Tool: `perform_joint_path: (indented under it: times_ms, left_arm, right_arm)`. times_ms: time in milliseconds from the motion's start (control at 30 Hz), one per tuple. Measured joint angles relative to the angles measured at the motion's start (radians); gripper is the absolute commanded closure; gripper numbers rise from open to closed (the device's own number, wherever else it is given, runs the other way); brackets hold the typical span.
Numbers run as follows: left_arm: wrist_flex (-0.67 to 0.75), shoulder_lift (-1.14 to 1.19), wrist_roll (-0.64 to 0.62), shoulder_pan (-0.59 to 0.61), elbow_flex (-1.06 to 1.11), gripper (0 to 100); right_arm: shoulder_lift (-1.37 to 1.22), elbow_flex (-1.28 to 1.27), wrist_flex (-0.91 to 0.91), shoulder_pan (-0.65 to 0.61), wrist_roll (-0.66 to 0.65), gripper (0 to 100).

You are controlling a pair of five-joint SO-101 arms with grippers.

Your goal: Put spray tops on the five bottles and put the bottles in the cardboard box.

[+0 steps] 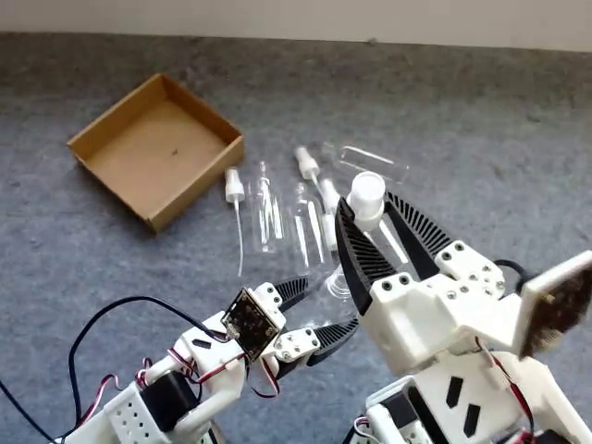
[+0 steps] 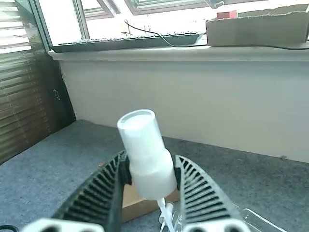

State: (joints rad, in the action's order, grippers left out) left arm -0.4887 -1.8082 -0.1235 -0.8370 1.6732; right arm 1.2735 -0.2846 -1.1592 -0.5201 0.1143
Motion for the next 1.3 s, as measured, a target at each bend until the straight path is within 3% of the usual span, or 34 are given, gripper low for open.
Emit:
perform_joint_path:
  times_ms: [300, 500, 967, 1300]
  left_arm:
    - [0.0, 0.0, 0.0, 0.0, 0.0, 93]
    - [0.0, 0.0, 0.0, 0.0, 0.0, 93]
    - [0.0, 0.0, 0.0, 0.0, 0.0, 93]
    - [0.0, 0.0, 0.0, 0.0, 0.0, 93]
  right_arm:
    - [0.0, 0.035, 0.0, 0.0, -0.003, 96.8]
    - [0.0, 0.035, -0.049, 0.0, -0.098, 96.8]
    - [0.0, 0.034, -0.109, 0.0, -0.109, 96.8]
    - [0.0, -0.13, -0.132, -0.003, -0.109, 96.4]
